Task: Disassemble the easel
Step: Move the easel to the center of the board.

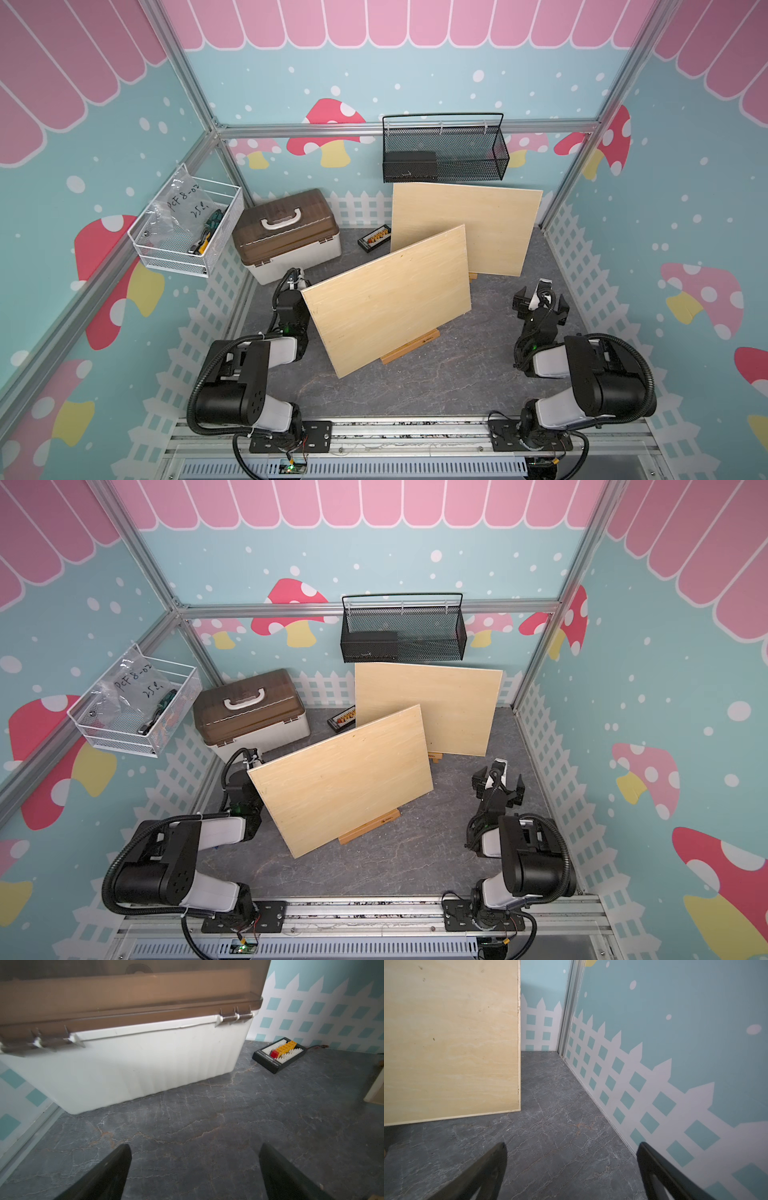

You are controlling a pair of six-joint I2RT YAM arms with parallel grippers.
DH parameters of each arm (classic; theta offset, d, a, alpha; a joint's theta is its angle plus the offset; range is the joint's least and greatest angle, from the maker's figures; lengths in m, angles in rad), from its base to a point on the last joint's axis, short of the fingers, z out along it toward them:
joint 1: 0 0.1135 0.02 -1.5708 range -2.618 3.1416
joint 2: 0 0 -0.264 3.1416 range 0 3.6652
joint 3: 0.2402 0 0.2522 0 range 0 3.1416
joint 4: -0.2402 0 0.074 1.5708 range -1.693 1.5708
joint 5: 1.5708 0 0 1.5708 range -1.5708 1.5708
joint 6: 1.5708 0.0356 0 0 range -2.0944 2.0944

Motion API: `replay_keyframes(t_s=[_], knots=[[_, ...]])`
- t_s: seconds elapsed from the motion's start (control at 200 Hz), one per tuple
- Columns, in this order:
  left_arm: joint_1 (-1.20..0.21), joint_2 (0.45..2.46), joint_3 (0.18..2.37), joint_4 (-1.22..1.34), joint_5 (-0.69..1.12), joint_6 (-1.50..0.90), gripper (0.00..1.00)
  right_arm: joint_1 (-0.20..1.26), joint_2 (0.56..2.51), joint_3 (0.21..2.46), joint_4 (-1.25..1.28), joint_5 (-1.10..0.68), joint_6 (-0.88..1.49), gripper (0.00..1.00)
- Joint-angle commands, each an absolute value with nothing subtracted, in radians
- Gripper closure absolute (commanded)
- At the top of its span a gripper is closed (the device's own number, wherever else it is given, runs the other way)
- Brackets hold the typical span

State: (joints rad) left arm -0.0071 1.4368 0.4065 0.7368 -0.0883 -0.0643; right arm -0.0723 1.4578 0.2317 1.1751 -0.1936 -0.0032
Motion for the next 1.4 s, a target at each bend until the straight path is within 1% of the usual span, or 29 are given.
replay_keyframes(t_s=[0.0,0.05,0.18,0.35,0.47,0.585,0.77,0.896,1.071,1.396], knots=[[-0.007,1.341,0.473,0.576,-0.135,-0.060,0.01,-0.074,1.354,0.389,0.848,-0.157,0.024,0.00],[-0.002,1.308,0.495,0.515,-0.154,-0.071,0.01,-0.073,1.324,0.458,0.711,-0.158,0.041,0.00],[0.016,1.241,0.566,0.334,-0.179,-0.105,0.00,-0.069,1.229,0.521,0.566,-0.201,0.129,0.00],[0.062,1.168,0.661,0.098,-0.218,-0.178,0.01,-0.027,1.095,0.594,0.281,-0.301,0.219,0.00],[0.101,1.103,0.695,-0.033,-0.226,-0.216,0.01,0.077,0.985,0.585,0.125,-0.353,0.255,0.01],[0.103,1.063,0.716,-0.131,-0.224,-0.228,0.01,0.223,0.914,0.552,0.021,-0.386,0.321,0.07],[0.107,1.024,0.700,-0.216,-0.201,-0.287,0.01,0.439,0.867,0.487,-0.003,-0.426,0.422,0.12],[0.110,0.999,0.679,-0.239,-0.181,-0.308,0.01,0.576,0.897,0.461,0.021,-0.457,0.461,0.13],[0.110,0.973,0.660,-0.258,-0.176,-0.324,0.01,0.783,0.957,0.424,0.109,-0.427,0.525,0.13],[0.113,0.962,0.664,-0.297,-0.110,-0.344,0.01,0.969,1.113,0.431,0.239,-0.462,0.572,0.16]])
